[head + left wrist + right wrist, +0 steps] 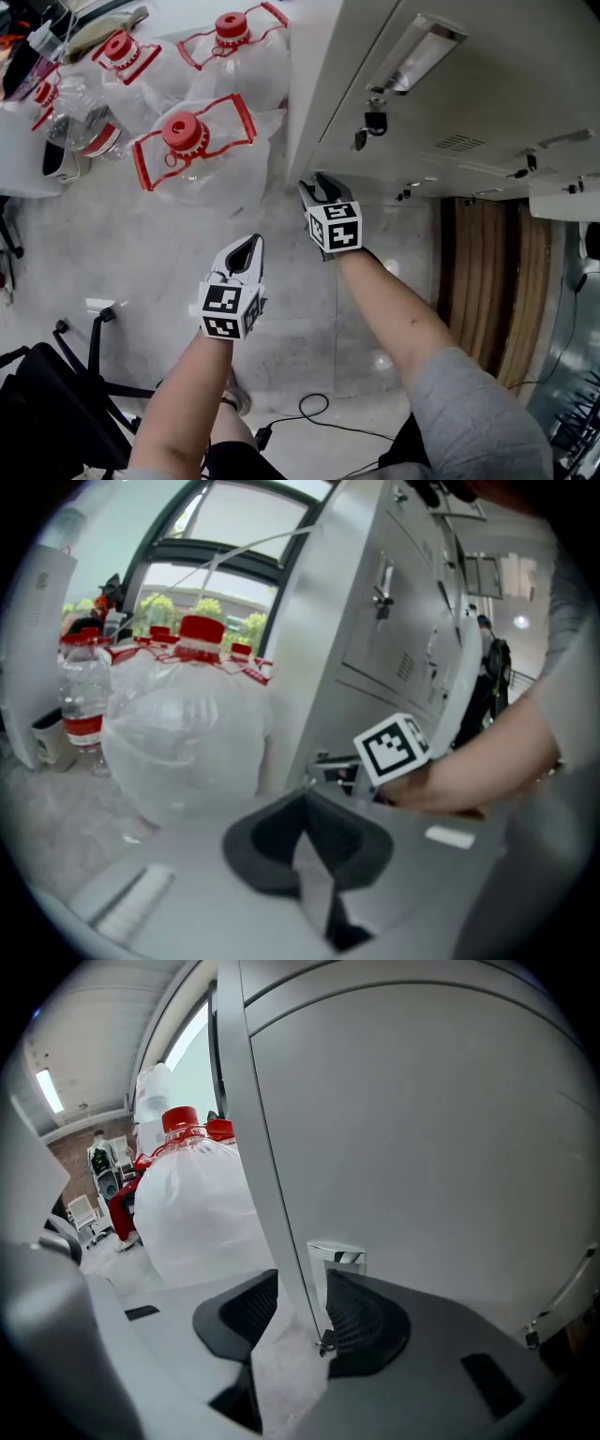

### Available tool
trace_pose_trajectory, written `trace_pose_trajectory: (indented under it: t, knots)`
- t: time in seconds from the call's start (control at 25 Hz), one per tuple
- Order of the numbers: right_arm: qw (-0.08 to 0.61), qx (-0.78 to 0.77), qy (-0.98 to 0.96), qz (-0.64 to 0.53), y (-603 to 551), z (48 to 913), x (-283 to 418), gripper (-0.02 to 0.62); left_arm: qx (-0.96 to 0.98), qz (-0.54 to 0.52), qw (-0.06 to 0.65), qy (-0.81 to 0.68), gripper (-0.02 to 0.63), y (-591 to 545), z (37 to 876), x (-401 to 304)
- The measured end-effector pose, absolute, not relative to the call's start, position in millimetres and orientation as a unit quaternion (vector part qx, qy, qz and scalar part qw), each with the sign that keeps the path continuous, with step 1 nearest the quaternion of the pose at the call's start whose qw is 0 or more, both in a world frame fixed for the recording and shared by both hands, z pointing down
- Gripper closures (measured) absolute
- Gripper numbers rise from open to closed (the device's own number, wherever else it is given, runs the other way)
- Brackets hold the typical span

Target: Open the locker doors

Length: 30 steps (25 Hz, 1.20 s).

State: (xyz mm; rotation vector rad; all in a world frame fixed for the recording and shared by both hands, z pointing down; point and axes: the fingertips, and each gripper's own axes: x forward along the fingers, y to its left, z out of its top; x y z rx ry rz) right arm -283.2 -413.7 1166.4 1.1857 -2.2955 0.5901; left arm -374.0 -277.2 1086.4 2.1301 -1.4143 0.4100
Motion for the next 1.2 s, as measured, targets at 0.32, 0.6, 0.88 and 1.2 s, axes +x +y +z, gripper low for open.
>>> trace_pose_trajectory:
  t: [0.32,0.6,0.88,1.2]
  knots:
    - [0.260,0.447,-0.831,0.204,-425.8,1171.8,-288.1,0.453,0.796,0.151,0.279,-0.516,0.601,-275.1,1090.1,-371.4]
    - [0.276,0.442,-0.833,0.186,-423.5,1174.3,-288.4,0.456,0.797,0.150,0.278,-0.515,0.601,-271.8,1090.4,-373.2]
    - [0.283,0.427,-0.841,0.176,-410.6,1174.4,-287.7,0.457,0.799,0.148,0.278,-0.512,0.601,-266.7,1090.4,-367.2]
    - [0.285,0.406,-0.850,0.176,-372.0,1174.3,-277.1,0.457,0.805,0.150,0.273,-0.506,0.601,-256.2,1087.5,-346.8]
